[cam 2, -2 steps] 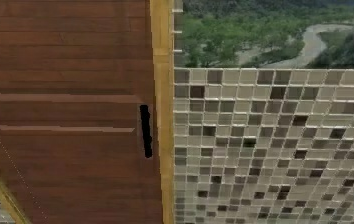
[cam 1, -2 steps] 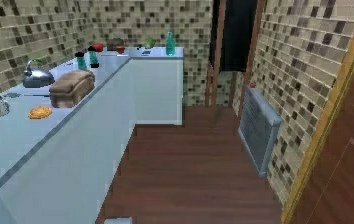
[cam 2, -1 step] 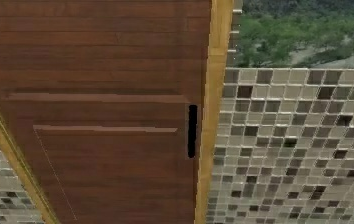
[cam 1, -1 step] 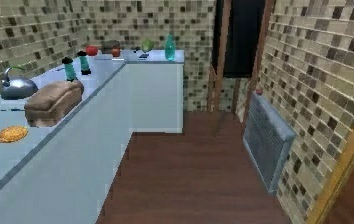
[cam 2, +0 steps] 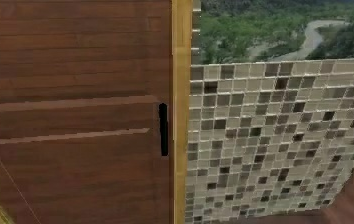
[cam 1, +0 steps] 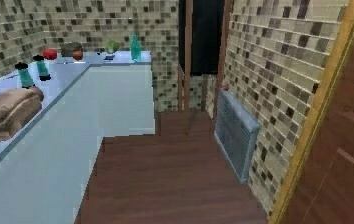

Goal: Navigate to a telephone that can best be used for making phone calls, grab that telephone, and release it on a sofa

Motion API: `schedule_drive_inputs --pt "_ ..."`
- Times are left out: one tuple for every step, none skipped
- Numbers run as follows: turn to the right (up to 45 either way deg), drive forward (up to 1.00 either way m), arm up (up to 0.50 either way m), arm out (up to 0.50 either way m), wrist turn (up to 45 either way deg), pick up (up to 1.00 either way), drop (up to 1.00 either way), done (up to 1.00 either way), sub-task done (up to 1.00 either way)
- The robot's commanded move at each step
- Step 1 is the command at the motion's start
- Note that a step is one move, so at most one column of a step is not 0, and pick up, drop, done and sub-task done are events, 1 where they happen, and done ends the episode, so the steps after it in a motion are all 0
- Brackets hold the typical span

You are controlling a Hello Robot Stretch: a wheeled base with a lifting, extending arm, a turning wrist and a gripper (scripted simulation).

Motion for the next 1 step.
schedule_drive_inputs --pt "0.0 1.00 0.00 0.00 0.0 0.00 0.00 0.00 0.00"
